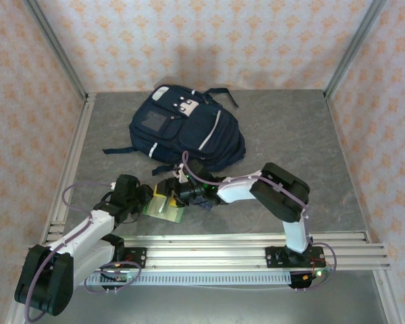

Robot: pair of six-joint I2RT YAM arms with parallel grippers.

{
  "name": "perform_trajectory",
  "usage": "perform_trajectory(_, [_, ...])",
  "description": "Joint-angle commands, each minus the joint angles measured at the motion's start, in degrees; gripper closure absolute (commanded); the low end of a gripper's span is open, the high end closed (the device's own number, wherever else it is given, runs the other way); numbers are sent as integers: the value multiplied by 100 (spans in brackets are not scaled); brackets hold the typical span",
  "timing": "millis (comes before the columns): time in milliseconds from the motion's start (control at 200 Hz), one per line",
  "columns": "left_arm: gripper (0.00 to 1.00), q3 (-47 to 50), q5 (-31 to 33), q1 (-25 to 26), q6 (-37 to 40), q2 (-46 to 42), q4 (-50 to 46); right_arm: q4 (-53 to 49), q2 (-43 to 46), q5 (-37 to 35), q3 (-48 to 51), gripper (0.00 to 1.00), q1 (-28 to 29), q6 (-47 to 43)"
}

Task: Pack books, pencil case, and school supplies into a backpack

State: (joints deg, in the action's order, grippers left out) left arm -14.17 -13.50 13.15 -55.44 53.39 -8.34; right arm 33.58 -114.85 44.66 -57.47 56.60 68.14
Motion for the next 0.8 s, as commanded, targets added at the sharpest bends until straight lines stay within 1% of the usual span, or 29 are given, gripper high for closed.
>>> perform_trajectory(0, [56,117,75,46,85,22,-112,526,-254,86,-300,39,52,244])
perform_trajectory(180, [56,117,99,41,112,39,-103,321,-255,80,-383,39,48,62])
perform_trajectory(570, [56,90,172,35,198,84,-158,-1292,893,-246,-24,40,49,-1048])
perform_trajectory(665, [56,90,172,35,205,69,-186,-1504,1029,-328,80,43,44,-1168])
perform_trajectory(791, [56,90,187,31,219,34,-234,-1548,1051,-341,167,53,44,-1189])
